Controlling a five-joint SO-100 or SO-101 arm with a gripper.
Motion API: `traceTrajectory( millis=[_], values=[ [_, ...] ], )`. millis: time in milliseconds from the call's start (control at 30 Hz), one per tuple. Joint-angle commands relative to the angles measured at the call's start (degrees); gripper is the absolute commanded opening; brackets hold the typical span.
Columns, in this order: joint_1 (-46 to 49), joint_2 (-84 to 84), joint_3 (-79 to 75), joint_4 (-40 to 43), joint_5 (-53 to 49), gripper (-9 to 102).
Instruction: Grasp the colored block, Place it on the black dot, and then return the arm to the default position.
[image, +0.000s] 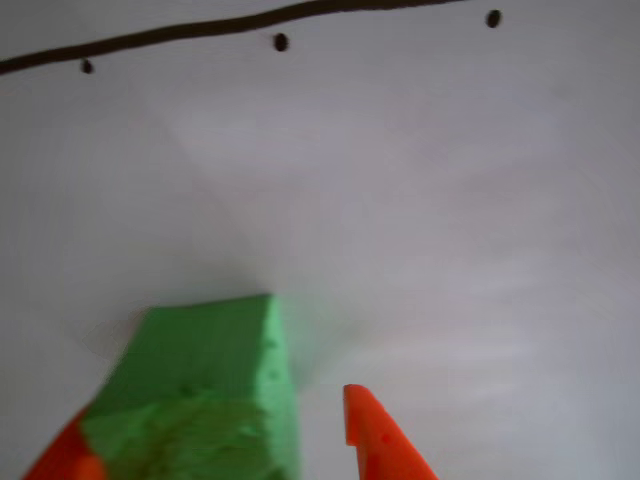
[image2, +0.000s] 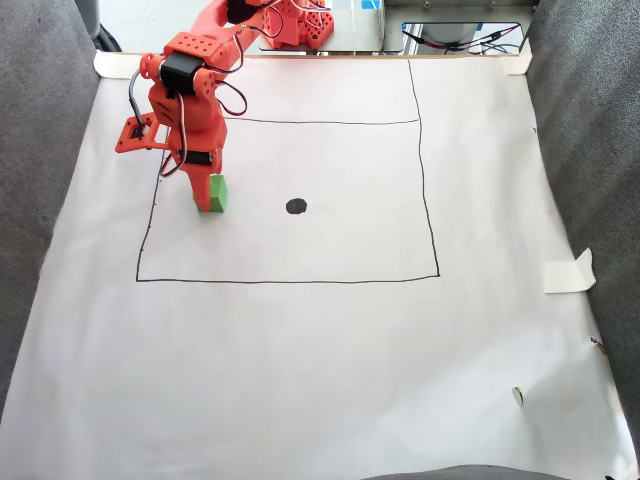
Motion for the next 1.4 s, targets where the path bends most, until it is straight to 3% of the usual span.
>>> traceTrajectory(
  millis=[0, 167, 433, 767, 1367],
  values=[
    [0.3, 1.2, -1.2, -0.1, 0.4, 21],
    [0.3, 1.8, -1.2, -0.5, 1.8, 0],
    [0.6, 6.1, 1.9, -2.0, 3.4, 0],
    [-3.6, 22.9, 20.6, -10.1, 5.1, 0],
    [-19.1, 26.6, 24.6, -4.3, 14.0, 0]
  ],
)
